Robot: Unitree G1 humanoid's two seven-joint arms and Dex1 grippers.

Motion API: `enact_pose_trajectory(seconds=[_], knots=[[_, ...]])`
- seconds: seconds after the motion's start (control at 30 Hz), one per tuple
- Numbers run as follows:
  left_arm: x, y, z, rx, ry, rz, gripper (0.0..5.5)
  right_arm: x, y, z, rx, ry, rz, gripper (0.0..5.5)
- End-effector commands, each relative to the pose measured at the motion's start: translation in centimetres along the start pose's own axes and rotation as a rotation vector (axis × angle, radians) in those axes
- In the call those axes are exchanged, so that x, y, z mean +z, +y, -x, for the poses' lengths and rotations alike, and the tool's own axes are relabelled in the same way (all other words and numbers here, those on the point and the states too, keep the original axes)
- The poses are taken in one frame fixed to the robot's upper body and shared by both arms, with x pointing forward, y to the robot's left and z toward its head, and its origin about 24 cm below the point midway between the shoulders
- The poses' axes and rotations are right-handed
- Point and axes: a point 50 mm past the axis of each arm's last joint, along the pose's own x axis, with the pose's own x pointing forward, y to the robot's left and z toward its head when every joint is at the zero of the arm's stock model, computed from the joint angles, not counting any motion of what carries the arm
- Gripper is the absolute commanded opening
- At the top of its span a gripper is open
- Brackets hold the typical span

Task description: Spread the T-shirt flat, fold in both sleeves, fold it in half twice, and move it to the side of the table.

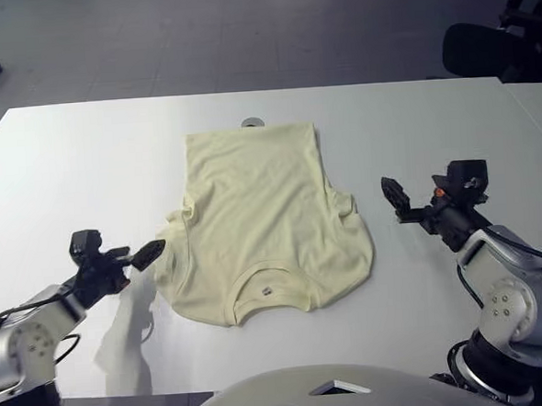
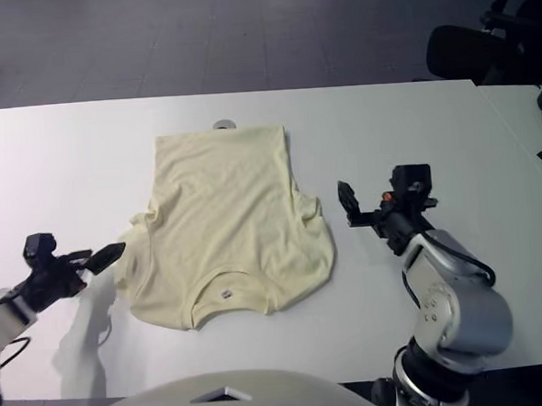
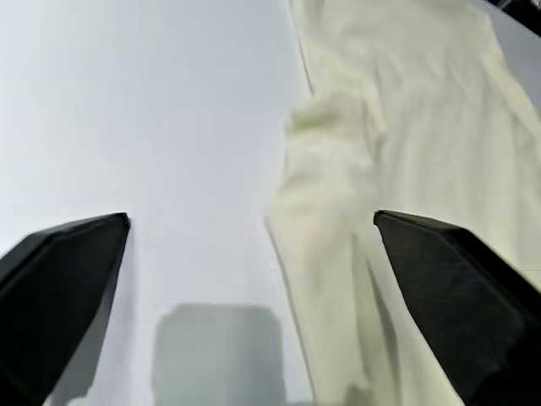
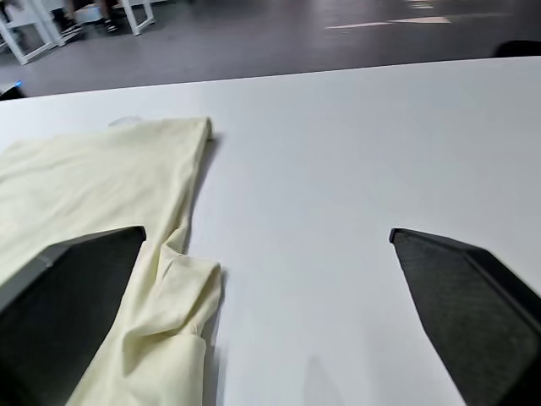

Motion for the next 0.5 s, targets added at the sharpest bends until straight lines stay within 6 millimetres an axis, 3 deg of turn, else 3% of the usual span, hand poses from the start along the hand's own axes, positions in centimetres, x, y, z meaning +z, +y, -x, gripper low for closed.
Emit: enact_pose_trajectory(seconds=[0.03, 0.27, 0.5], knots=[[-1.4, -0.9, -0.1, -0.059, 0.091, 0.066, 5.40, 0.0, 0.2, 0.1, 0.007, 0.014, -0.016, 5.36], [-2.6, -2.1, -0.6, -0.094, 0.098, 0.166, 4.13, 0.4, 0.2, -0.4, 0.025, 0.021, -0.003, 5.40], [-2.5, -0.8, -0.5, 0.005, 0.092, 0.191, 2.80, 0.3, 0.1, -0.2, 0.023, 0.029, 0.008, 5.40]])
